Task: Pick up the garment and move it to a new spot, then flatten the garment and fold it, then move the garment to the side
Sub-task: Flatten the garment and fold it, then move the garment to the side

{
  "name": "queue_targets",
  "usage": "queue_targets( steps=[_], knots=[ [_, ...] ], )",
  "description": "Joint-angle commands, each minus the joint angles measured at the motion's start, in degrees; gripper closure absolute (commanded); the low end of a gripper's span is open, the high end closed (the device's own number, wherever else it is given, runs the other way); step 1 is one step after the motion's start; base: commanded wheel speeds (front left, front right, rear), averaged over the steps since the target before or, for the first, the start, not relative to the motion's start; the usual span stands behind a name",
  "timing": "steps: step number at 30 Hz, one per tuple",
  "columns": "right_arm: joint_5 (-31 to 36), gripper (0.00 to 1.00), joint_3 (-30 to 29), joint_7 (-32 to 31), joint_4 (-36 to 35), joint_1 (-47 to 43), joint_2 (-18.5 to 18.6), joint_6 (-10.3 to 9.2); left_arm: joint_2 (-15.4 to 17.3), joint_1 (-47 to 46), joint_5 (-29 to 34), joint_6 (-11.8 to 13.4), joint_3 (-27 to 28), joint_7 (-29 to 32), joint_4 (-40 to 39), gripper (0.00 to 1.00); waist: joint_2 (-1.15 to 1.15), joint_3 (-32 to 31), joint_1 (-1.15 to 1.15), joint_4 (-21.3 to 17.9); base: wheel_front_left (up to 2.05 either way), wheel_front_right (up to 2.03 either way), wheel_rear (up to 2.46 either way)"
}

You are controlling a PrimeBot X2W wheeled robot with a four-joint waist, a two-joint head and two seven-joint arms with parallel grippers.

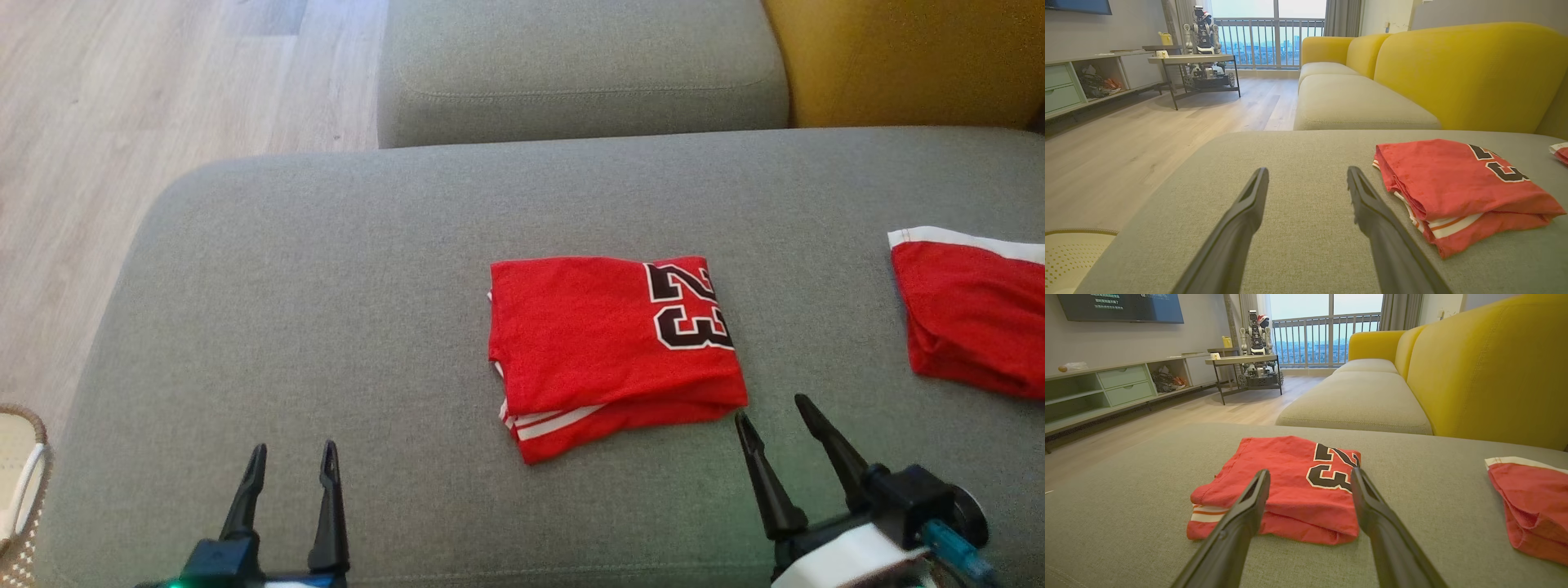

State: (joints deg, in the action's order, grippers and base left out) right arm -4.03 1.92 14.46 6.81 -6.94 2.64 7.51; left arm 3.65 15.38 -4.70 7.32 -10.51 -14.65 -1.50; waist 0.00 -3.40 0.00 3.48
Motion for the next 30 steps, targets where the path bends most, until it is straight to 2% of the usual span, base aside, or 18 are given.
queue_targets(
  steps=[1,14,25,30],
  knots=[
    [-0.44,0.00,1.34,0.53,-1.50,0.49,0.24,-0.02,-0.46,-1.70,0.19,0.07,1.95,-0.35,-1.53,0.00,0.00,-0.24,0.00,-0.07,0.00,0.00,0.00],
    [-1.85,0.00,1.82,0.53,-0.15,0.80,0.24,-0.02,-0.66,-1.38,1.61,0.44,2.07,-0.35,-1.30,0.00,0.00,-0.86,0.00,0.20,0.00,0.00,0.00],
    [-2.17,0.00,2.31,0.53,0.85,2.09,0.24,-0.02,-0.74,-2.28,1.79,0.58,1.36,-0.35,-1.10,0.00,0.00,0.01,0.00,2.11,0.00,0.00,0.00],
    [-4.90,0.00,1.37,0.53,4.93,5.68,0.24,-0.02,-0.75,-3.04,2.09,0.41,0.35,-0.35,-1.12,0.00,0.00,1.21,0.00,3.70,0.00,0.00,0.00]
  ],
)
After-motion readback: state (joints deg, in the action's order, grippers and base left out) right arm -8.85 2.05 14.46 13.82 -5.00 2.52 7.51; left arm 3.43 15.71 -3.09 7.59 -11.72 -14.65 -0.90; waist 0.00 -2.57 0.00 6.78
